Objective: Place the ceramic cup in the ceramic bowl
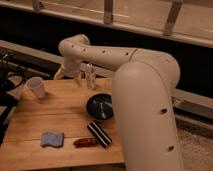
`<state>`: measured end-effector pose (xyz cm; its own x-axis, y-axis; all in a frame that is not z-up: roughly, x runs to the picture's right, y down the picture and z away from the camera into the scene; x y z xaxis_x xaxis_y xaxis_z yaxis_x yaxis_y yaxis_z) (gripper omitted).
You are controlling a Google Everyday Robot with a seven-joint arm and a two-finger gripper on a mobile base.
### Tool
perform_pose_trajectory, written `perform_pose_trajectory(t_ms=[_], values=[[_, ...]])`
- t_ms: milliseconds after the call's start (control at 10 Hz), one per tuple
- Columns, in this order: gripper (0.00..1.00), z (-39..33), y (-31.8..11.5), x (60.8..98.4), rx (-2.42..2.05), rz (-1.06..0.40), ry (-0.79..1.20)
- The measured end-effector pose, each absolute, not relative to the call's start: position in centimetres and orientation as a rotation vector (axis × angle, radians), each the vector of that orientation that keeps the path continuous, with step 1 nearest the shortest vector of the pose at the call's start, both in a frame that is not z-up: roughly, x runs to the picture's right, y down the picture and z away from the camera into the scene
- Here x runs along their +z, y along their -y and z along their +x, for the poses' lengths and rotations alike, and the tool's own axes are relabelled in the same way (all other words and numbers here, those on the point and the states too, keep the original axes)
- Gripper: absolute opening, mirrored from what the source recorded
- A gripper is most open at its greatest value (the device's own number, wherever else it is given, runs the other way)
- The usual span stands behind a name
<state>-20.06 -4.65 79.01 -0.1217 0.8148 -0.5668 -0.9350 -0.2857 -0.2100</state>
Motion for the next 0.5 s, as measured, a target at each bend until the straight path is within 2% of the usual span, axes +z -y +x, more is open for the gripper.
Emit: perform_pose_trajectory(t_ms=[200, 500], values=[[0.80, -20.0, 6.1, 80.1, 1.716, -0.710, -0.224], [0.80, -20.9, 5.5, 81.3, 1.674, -0.752, -0.217]])
